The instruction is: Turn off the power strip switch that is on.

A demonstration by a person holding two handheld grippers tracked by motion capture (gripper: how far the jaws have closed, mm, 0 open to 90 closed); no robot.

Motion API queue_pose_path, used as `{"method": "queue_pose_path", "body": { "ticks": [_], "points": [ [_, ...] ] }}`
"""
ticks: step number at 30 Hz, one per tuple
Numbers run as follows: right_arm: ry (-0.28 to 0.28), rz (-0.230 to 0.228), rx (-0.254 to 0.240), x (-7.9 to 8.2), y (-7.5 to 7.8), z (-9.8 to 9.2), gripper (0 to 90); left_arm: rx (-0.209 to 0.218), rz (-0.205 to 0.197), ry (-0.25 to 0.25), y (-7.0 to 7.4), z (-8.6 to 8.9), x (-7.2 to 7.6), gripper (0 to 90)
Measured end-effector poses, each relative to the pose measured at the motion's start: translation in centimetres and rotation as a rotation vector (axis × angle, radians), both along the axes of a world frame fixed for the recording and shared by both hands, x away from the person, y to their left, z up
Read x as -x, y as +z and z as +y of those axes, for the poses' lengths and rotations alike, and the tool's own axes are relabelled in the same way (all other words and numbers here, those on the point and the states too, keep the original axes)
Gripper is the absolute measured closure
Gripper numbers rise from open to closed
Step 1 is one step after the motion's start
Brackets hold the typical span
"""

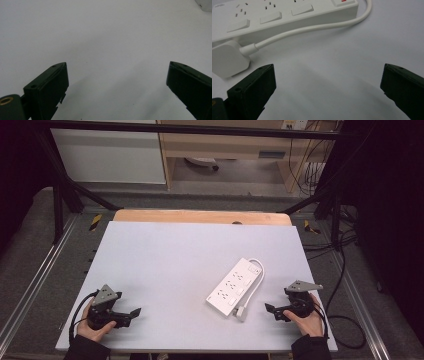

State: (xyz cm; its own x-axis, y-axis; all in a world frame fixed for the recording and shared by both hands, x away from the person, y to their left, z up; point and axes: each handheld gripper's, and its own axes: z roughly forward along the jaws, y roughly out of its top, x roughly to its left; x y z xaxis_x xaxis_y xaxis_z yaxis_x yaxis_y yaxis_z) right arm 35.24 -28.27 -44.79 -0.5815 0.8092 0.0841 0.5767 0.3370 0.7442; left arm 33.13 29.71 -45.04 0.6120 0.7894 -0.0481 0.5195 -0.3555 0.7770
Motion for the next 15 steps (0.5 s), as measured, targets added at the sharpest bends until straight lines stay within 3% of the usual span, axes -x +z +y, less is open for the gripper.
{"method": "queue_pose_path", "body": {
  "ticks": [4, 15],
  "points": [
    [0.0, 0.009, 0.028, 0.26, -0.45, -0.38, 0.8, 0.0, 0.002, 0.0, -0.06, -0.06, -0.02, 3.9],
    [0.001, 0.015, 0.022, 0.54, -0.66, -0.87, 0.8, -0.004, 0.003, -0.005, -0.07, -0.17, -0.02, 3.9]
  ]
}}
